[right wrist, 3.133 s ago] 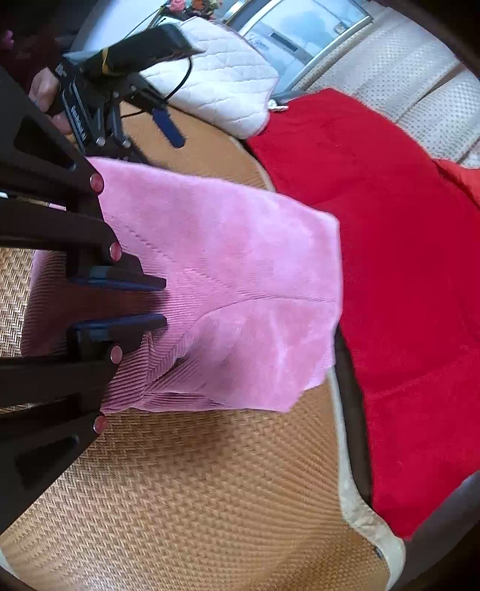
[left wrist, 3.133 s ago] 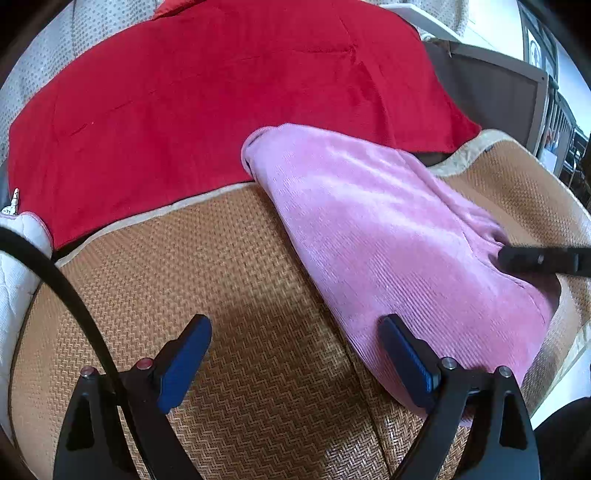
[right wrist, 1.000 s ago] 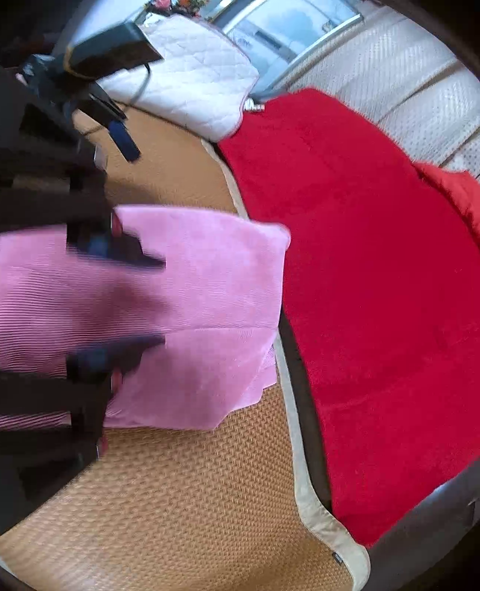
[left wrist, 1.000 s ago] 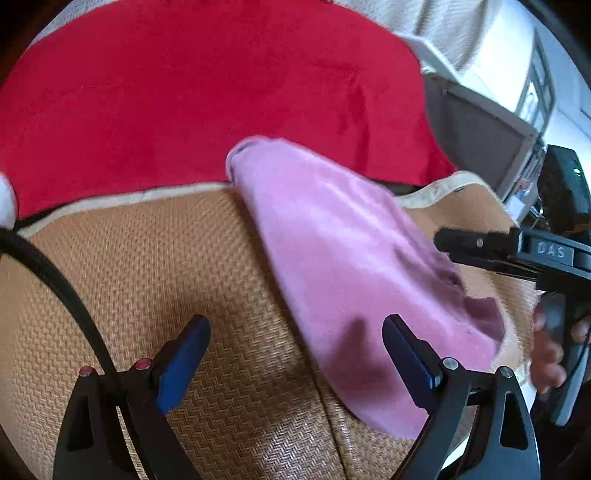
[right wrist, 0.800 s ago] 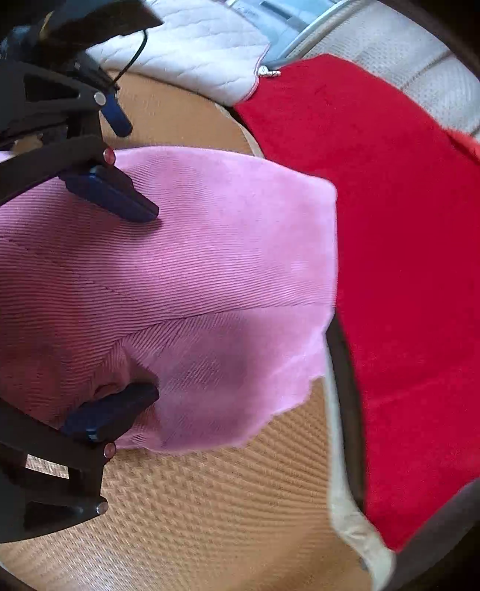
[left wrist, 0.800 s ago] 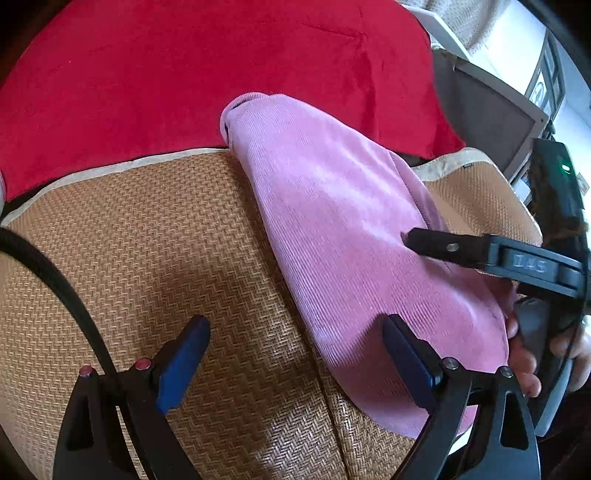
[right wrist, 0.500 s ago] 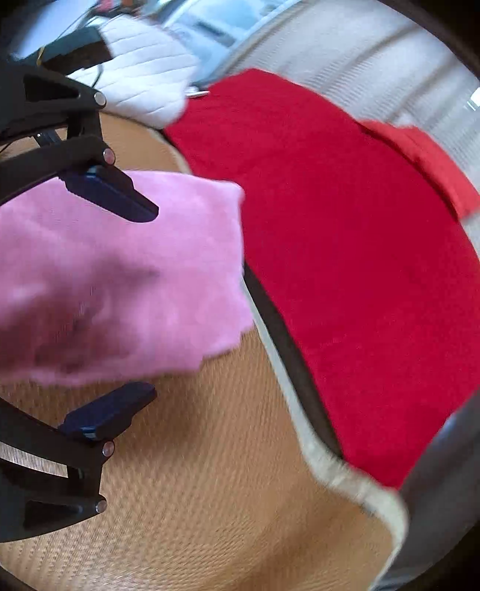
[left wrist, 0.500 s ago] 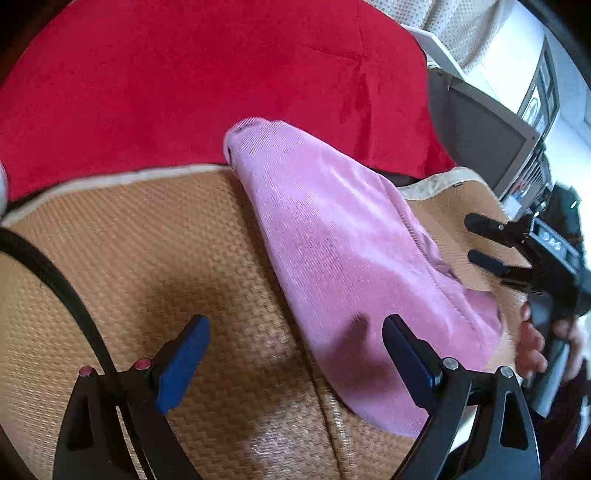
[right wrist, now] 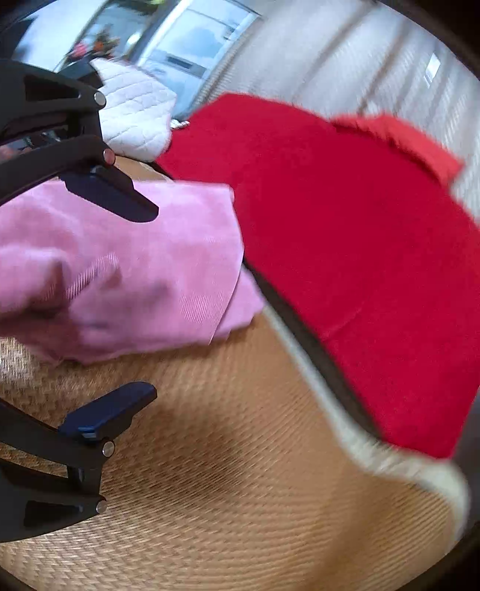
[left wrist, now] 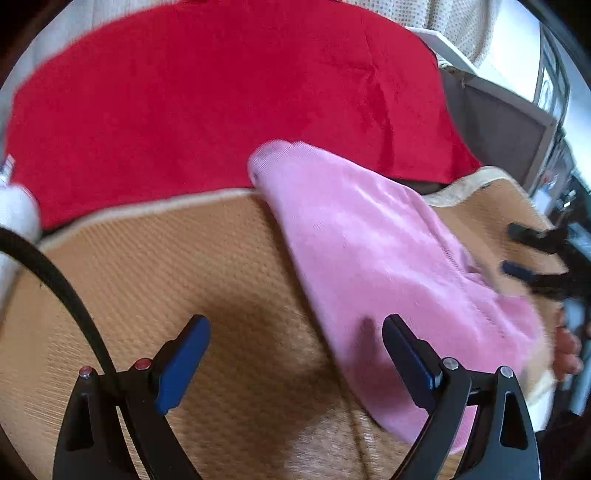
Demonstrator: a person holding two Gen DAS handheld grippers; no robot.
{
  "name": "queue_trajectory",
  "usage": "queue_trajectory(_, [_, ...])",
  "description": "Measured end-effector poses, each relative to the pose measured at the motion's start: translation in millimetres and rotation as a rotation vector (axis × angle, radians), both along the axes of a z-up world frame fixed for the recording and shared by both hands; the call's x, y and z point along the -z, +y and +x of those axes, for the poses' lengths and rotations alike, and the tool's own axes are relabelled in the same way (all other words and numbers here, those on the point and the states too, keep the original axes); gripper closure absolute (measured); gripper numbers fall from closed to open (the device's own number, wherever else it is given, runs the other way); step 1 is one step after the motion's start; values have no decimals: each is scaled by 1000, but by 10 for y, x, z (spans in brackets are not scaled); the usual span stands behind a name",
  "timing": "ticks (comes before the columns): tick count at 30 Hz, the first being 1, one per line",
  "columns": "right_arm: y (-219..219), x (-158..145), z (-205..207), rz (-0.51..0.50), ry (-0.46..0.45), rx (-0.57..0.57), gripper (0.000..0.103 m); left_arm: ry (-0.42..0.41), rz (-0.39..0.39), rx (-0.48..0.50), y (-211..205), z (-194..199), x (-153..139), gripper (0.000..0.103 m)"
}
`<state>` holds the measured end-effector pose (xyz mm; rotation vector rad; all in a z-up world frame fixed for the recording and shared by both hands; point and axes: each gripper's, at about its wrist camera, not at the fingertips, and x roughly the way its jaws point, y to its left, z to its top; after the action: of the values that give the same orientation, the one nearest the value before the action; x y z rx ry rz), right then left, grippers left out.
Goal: Fold large clothes
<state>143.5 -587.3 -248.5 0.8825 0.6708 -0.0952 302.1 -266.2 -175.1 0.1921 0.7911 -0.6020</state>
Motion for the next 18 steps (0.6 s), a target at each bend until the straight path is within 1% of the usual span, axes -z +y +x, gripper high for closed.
queue_trajectory(2, [183,-155,16,-92,-50,-20,12,-56,29,-25,1,-28,-36,9])
queue_trajectory(3, [256,-200,27,-120,-61,-33,12,-83,44,-38,1,-43,-54,9])
queue_trajectory(6, [495,-346,65,-208,-88,-64,12,-127,66,-46,3,-83,-85,9])
queue_trajectory(10, [682,-422,84,-240,-99,-93,12,-159,85,-34,1,-119,-104,9])
queue_trajectory(14, [850,-454,105,-330,-71,-107,12,-166,88,-32,5,-114,-115,9])
queue_trajectory(16, [858,-424,126,-342,-54,-106,12,-165,88,-32,5,-109,-114,9])
queue_trajectory(18, [818,-394,116,-329,-48,-99,12,-166,90,-33,8,-121,-113,9])
